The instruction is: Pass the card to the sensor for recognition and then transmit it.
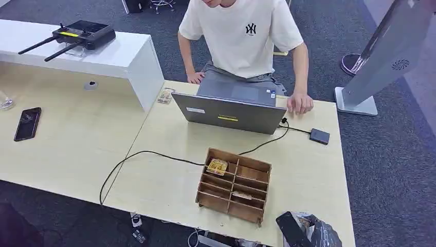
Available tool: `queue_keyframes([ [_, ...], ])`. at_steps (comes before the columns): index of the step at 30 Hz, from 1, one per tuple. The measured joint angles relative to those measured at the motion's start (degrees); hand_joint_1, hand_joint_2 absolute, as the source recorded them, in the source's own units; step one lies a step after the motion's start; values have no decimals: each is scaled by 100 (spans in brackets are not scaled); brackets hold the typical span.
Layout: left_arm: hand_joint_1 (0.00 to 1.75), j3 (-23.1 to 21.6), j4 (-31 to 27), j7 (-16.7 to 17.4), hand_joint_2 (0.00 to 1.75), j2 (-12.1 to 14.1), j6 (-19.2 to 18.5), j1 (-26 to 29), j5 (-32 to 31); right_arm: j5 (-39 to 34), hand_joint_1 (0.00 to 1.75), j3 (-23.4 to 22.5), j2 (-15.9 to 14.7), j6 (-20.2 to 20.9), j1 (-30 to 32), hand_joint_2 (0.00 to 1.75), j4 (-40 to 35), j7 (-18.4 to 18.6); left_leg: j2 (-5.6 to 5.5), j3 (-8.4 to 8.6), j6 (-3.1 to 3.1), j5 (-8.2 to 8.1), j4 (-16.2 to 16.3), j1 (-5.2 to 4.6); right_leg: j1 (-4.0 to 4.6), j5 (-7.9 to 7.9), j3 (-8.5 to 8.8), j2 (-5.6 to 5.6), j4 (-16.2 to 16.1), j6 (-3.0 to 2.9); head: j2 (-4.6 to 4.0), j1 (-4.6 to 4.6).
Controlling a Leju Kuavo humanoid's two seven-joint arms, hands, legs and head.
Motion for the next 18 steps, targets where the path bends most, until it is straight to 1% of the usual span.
queue_keyframes([
  [18,0,83,0,0,0,-2,2,0,0,2,175,-13,48,17,-1,175,20,-76,0,0,0,0,0,0,0,0,0,0,0,0,0,0],
])
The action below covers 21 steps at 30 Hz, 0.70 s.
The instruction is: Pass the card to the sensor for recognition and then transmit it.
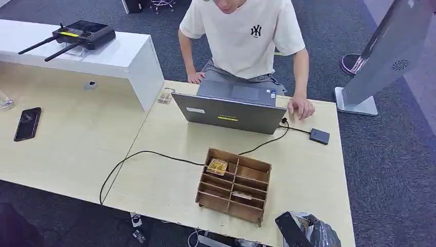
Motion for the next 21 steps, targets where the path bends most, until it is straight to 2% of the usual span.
queue_keyframes([
  [10,0,9,0,0,0,0,7,0,11,0,175,-28,35,-72,14,175,0,-31,0,0,0,0,0,0,0,0,0,0,0,0,0,0],
  [21,0,118,0,-35,0,0,63,6,81,-103,175,-166,76,-319,251,175,-455,-337,-1,-1,0,0,0,0,0,0,0,0,0,0,0,0],
])
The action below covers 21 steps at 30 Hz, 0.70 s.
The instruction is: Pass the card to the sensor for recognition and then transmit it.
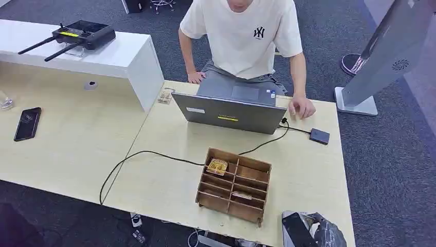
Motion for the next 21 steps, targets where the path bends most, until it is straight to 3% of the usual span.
queue_keyframes([
  [11,0,129,0,-30,0,-31,37,11,53,179,175,0,0,-291,224,175,-785,-186,0,-1,0,0,0,0,0,-1,-1,0,0,0,0,2],
  [21,0,208,0,-85,0,-55,61,29,13,-85,175,0,98,-807,280,175,-1300,-857,0,-1,0,0,0,0,0,-1,-1,0,0,0,0,0],
])
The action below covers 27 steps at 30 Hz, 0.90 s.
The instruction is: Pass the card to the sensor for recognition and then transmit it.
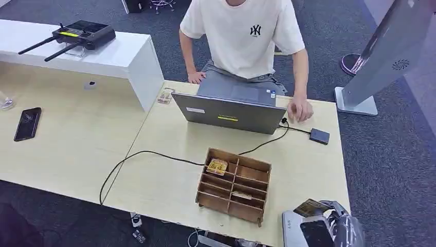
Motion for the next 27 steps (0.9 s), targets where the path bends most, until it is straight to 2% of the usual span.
queue_keyframes([
  [8,0,26,0,-50,0,0,17,-2,-94,-268,175,68,61,-122,-90,175,-286,-474,0,-1,0,0,0,0,0,0,0,0,0,0,0,0],
  [14,0,26,0,-68,0,0,5,-12,-240,-551,175,256,92,6,-457,175,-323,-861,1,1,0,1,0,0,0,1,1,1,0,0,0,0],
  [20,0,7,0,-87,0,2,-41,-48,-396,-845,175,426,196,588,-994,175,-332,-1097,1,2,-2,2,0,0,0,2,2,1,2,-1,0,0],
  [27,0,-92,0,-92,0,7,-186,-125,-588,-1208,175,562,466,1062,-1846,175,-100,-962,2,0,-3,6,0,0,0,2,2,1,4,-1,0,0],
])
